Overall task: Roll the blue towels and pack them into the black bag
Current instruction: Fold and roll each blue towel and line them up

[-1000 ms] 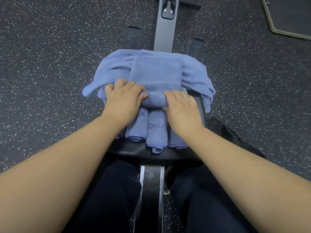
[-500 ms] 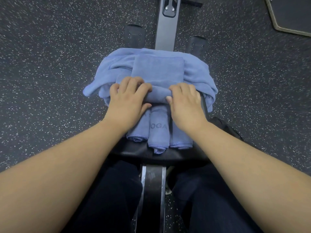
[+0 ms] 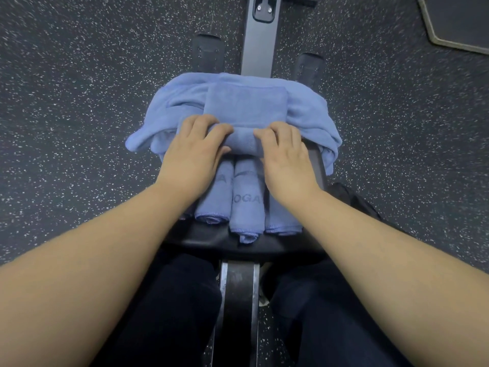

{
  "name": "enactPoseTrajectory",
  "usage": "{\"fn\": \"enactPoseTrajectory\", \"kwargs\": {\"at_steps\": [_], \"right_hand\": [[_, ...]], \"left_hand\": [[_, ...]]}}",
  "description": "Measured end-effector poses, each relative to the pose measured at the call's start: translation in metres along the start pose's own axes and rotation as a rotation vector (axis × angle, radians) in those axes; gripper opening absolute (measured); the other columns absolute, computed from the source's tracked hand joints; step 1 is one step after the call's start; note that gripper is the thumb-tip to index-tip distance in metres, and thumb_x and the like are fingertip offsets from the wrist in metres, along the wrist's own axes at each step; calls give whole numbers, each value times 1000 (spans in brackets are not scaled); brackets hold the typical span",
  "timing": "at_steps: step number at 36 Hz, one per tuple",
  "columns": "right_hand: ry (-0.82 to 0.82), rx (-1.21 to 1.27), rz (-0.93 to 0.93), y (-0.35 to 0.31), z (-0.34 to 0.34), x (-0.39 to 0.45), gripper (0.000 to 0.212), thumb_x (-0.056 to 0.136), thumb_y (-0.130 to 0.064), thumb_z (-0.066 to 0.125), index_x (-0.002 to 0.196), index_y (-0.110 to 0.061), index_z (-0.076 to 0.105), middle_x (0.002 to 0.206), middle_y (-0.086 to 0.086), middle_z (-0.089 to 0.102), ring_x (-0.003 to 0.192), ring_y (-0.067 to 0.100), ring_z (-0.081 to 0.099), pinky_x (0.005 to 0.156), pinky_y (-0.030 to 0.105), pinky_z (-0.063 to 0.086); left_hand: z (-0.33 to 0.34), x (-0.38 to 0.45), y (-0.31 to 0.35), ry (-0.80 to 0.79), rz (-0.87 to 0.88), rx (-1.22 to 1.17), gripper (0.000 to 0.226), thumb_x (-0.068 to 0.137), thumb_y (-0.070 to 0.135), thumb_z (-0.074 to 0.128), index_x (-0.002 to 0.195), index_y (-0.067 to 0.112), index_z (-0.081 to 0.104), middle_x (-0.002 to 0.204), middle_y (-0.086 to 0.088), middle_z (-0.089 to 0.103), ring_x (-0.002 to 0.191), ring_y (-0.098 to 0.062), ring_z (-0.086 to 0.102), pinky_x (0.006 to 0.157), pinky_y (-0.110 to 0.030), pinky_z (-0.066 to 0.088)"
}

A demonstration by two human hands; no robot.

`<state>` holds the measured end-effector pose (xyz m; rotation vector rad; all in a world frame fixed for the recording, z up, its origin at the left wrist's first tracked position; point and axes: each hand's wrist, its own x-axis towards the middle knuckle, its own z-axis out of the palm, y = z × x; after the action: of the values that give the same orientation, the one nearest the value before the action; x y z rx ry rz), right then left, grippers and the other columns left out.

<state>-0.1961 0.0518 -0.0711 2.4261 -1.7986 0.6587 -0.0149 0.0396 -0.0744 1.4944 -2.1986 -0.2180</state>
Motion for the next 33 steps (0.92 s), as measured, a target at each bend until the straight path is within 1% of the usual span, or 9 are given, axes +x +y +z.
{"fn": "enactPoseTrajectory", "kwargs": {"at_steps": [3,6,12,15,20,25,27,29,33], "right_hand": [[-35,10,-2,2,0,3,39,74,-1,50,113,-3,59,102,21,58,86,40,57,67,43,49],[-83,33,27,5,0,4,51,70,8,60,120,-2,58,103,23,57,87,43,55,68,48,51],[-88,73,16,7,-3,3,57,65,15,63,120,1,56,101,25,56,84,44,54,70,50,52],[-77,115,11,8,-7,2,52,71,11,60,122,0,55,102,24,54,89,43,53,73,50,51],[-62,151,-7,6,-15,-6,59,68,14,63,122,-5,50,102,22,52,90,40,52,69,53,52],[-118,169,-29,2,-28,-17,57,67,15,65,120,-4,53,101,22,54,89,43,54,68,52,53],[-173,179,-33,0,-34,-22,55,68,15,66,119,-4,54,101,21,53,90,43,54,68,51,53],[-239,186,-28,-1,-39,-29,53,72,13,66,120,-3,55,103,20,53,93,41,53,73,50,53],[-353,193,-5,-5,-50,-40,51,78,11,62,125,-5,54,111,18,50,104,37,49,82,50,49]], "left_hand": [[-3,-1,-1,-20,10,-15,35,91,31,48,121,15,55,121,-15,51,111,-34,44,89,-49,45],[-4,-1,-2,-41,30,-32,39,86,17,63,124,15,55,124,-15,50,113,-35,43,90,-49,44],[-8,5,4,-28,25,-71,48,77,1,51,124,11,59,121,-16,54,110,-38,46,91,-45,41],[-12,5,2,-13,75,-64,54,71,-6,53,123,8,61,117,-19,55,106,-40,49,94,-37,34],[-23,-1,2,-4,109,-68,52,72,0,48,123,8,61,113,-19,55,103,-33,46,94,-32,32],[-35,-11,10,-52,120,-89,52,70,2,52,120,12,60,106,-15,57,97,-33,49,88,-35,36],[-40,-18,15,-97,113,-110,48,74,9,45,120,14,59,102,-15,59,95,-35,53,84,-39,43],[-46,-25,21,-160,93,-125,50,74,15,41,119,10,63,99,-15,59,92,-37,56,79,-44,50],[-53,-38,33,-271,59,-118,56,62,2,52,115,5,68,94,-17,60,88,-39,60,79,-46,53]]}}
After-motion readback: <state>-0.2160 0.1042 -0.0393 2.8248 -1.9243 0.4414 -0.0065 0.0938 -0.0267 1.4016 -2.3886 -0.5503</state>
